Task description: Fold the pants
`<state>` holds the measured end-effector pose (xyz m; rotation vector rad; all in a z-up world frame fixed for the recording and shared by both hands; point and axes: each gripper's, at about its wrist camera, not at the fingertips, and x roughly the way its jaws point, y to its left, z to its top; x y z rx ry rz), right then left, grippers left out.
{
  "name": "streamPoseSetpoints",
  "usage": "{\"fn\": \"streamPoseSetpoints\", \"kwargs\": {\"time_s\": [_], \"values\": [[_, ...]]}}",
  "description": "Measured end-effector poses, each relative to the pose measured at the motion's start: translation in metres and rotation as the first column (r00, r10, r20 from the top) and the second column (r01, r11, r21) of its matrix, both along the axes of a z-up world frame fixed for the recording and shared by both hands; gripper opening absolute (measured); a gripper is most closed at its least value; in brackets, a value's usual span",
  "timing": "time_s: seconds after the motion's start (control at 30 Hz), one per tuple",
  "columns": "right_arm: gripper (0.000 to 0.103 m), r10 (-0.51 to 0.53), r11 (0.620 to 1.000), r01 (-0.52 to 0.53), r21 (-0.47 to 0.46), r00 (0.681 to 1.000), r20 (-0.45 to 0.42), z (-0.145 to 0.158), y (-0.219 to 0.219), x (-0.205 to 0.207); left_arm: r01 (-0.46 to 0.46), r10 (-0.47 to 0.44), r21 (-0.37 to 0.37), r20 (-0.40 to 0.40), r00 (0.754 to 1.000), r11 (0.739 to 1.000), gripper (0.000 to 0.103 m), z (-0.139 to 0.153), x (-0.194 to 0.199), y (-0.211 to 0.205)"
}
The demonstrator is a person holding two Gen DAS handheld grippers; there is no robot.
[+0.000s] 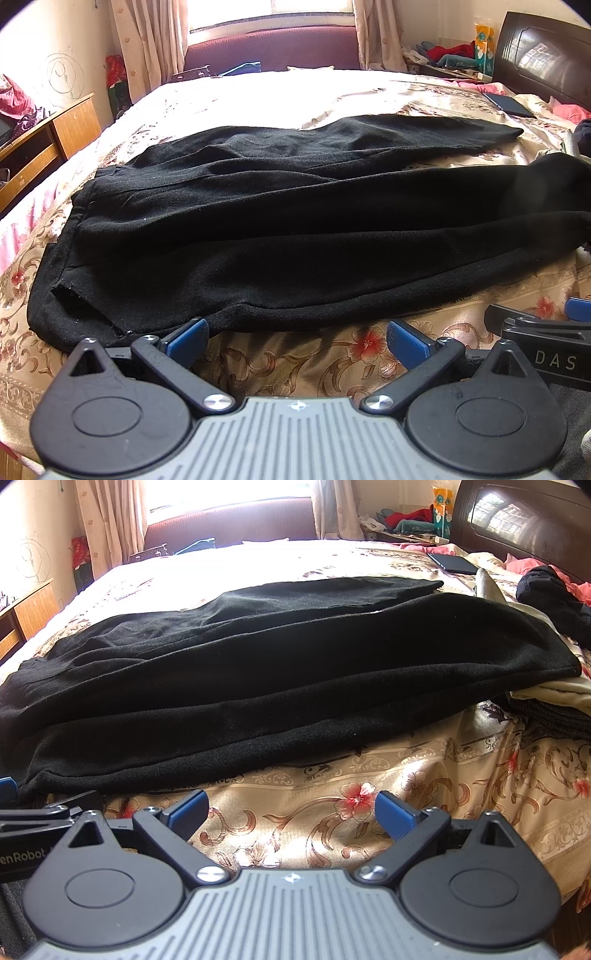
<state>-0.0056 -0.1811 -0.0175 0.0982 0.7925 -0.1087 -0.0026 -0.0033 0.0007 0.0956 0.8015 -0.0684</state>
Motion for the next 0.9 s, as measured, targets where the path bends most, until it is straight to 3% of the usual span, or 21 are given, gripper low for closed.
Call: {"fn": "streamPoseSetpoints", "kwargs": {"time_s": [0.43, 0.63, 0.77, 0.9], "values": [[0.095, 0.008, 1.000, -0.007, -0.006, 1.000, 0.004, 0.002, 0.003, -0.001, 0.001, -0.001, -0.011, 0.008, 1.000, 1.000, 0.103, 0.002, 0.000, 0.003], [0.094, 0.105, 0.994, -0.104, -0.015, 0.993, 0.049, 0.019, 0.016, 0.012, -0.033, 0.034, -0.075, 0.022, 0.999, 0.997, 0.103, 0.019, 0.005, 0.029], [0.094, 0.271, 0.962, -0.268, -0.040, 0.958, 0.095, 0.037, 0.052, 0.025, -0.101, 0.098, 0.022, 0.120, 0.988, 0.995, 0.103, 0.038, 0.005, 0.069], [0.094, 0.460, 0.888, -0.456, -0.063, 0.881, 0.110, 0.045, 0.103, 0.041, -0.231, 0.221, 0.076, 0.118, 0.968, 0.970, 0.103, 0.040, 0.011, 0.139]]}}
